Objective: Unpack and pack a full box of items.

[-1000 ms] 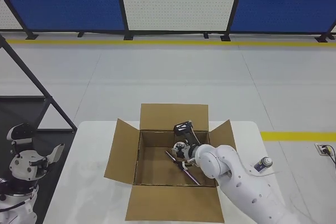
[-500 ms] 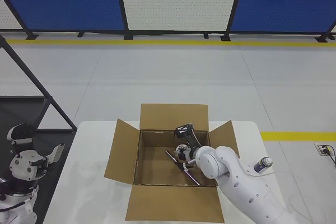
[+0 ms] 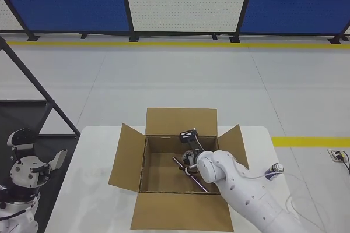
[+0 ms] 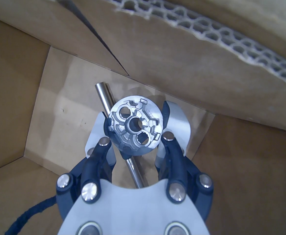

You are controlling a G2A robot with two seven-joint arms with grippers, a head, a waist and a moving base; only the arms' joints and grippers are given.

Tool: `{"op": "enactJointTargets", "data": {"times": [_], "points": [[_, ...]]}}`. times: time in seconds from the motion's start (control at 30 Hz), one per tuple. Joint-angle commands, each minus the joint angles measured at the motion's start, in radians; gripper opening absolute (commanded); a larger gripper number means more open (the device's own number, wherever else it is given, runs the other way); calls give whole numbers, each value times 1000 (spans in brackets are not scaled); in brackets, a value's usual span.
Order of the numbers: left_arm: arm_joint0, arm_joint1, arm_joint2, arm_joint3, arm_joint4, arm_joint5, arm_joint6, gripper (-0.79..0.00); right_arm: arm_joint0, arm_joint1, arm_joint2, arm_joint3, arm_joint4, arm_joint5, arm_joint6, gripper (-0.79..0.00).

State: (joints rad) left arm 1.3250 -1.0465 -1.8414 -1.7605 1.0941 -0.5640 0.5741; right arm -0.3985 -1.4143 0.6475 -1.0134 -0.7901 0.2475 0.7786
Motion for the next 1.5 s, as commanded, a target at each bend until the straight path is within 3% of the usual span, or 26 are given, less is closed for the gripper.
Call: {"op": "enactJointTargets", "data": {"times": [0.0,0.07,0.2,0.6,0.83,0.87,0.97,1.13,1.3,1.47], "points": [[0,0,0,0,0,0,0,0,9,-10,-4,25,5,-5,-3,-785],[0,0,0,0,0,0,0,0,17,-20,-6,46,10,-10,-5,-785],[0,0,0,0,0,0,0,0,30,-36,-11,83,13,-22,-8,-594],[0,0,0,0,0,0,0,0,31,-62,1,119,-3,-38,-20,-526],[0,0,0,0,0,0,0,0,9,-58,31,93,-32,-36,-14,-394],[0,0,0,0,0,0,0,0,6,-57,35,90,-35,-36,-12,-332],[0,0,0,0,0,0,0,0,-4,-54,49,79,-46,-40,-8,-277],[0,0,0,0,0,0,0,0,-23,-49,72,50,-68,-41,-3,-172],[0,0,0,0,0,0,0,0,-50,-38,105,4,-92,-41,-1,-132],[0,0,0,0,0,0,0,0,-131,-5,161,-166,-168,-56,10,-37]]}}
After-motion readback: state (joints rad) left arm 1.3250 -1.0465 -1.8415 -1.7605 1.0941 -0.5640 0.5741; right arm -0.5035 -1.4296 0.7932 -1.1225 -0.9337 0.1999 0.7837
